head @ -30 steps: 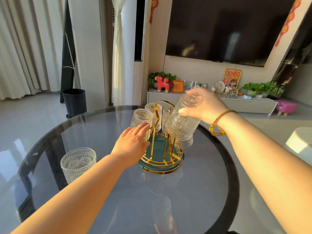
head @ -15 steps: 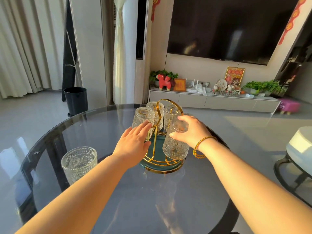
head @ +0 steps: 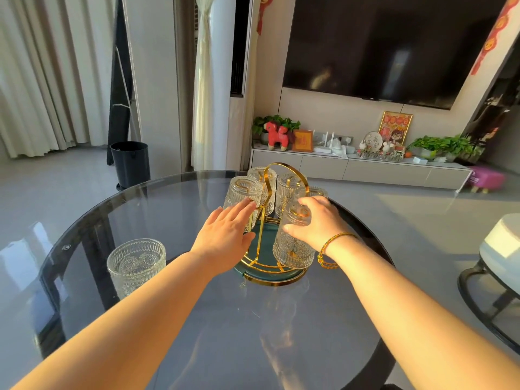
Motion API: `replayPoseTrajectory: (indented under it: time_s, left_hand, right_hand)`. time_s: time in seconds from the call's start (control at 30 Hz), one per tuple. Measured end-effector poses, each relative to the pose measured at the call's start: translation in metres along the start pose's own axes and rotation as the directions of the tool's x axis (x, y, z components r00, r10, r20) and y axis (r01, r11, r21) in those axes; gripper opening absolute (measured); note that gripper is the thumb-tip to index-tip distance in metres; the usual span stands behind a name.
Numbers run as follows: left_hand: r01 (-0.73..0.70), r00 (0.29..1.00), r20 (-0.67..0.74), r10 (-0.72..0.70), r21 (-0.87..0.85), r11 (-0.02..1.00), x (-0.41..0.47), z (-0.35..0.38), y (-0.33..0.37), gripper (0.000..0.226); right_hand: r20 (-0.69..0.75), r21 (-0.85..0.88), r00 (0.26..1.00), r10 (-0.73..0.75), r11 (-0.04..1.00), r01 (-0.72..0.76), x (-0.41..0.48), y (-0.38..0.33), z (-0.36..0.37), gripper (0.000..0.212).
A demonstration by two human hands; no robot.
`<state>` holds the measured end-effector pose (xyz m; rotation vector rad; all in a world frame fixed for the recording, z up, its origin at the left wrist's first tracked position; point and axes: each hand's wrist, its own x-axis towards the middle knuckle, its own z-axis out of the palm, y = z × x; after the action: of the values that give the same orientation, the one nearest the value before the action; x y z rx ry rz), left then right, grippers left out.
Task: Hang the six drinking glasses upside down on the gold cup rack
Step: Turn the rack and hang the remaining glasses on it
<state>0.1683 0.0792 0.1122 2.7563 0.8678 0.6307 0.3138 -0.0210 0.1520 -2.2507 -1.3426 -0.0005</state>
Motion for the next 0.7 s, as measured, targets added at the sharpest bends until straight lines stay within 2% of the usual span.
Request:
replayPoseTrajectory:
  time_s: [0.07, 0.13, 0.27, 0.33, 0.4, 0.47, 0.57, 0.7]
  left_hand:
    - [-0.001, 1.0, -0.001, 0.001, -0.028, 1.0, -0.007, -0.002, 0.0, 0.055]
    - [-0.017, 0.999, -0.048, 0.012, -0.089, 0.996, -0.022, -0.004, -0.002, 0.053]
    - [-0.033, 0.965, -0.259, -0.028, -0.227, 0.973, -0.067, -0.012, -0.008, 0.044]
    - [0.005, 0.933, -0.347, -0.093, -0.247, 0.969, -0.089, -0.016, -0.02, 0.043]
    - [0.1, 0.899, -0.384, -0.208, -0.283, 0.954, -0.11, -0.017, -0.035, 0.046]
    - [0.221, 0.854, -0.388, -0.345, -0.33, 0.918, -0.127, -0.015, -0.052, 0.054]
    - [0.368, 0.78, -0.379, -0.498, -0.367, 0.854, -0.143, -0.011, -0.076, 0.066]
    - [0.446, 0.745, -0.325, -0.582, -0.406, 0.798, -0.153, 0.002, -0.103, 0.078]
  right_hand:
    - [-0.087, -0.027, 0.996, -0.023, 0.999, 0.021, -0.006, -0.001, -0.001, 0.068]
    - [-0.244, -0.006, 0.966, -0.084, 0.996, 0.085, -0.017, -0.007, -0.002, 0.062]
    - [-0.539, 0.198, 0.828, -0.156, 0.932, 0.305, -0.048, -0.031, 0.011, 0.042]
    - [-0.591, 0.283, 0.792, -0.153, 0.88, 0.381, -0.061, -0.045, 0.027, 0.039]
    - [-0.543, 0.374, 0.828, -0.139, 0.843, 0.387, -0.07, -0.056, 0.05, 0.04]
    - [-0.433, 0.457, 0.893, -0.126, 0.823, 0.338, -0.076, -0.062, 0.079, 0.041]
    - [-0.149, 0.563, 0.982, -0.115, 0.807, 0.18, -0.084, -0.068, 0.122, 0.049]
    - [0.178, 0.571, 0.976, -0.123, 0.821, -0.001, -0.087, -0.081, 0.168, 0.069]
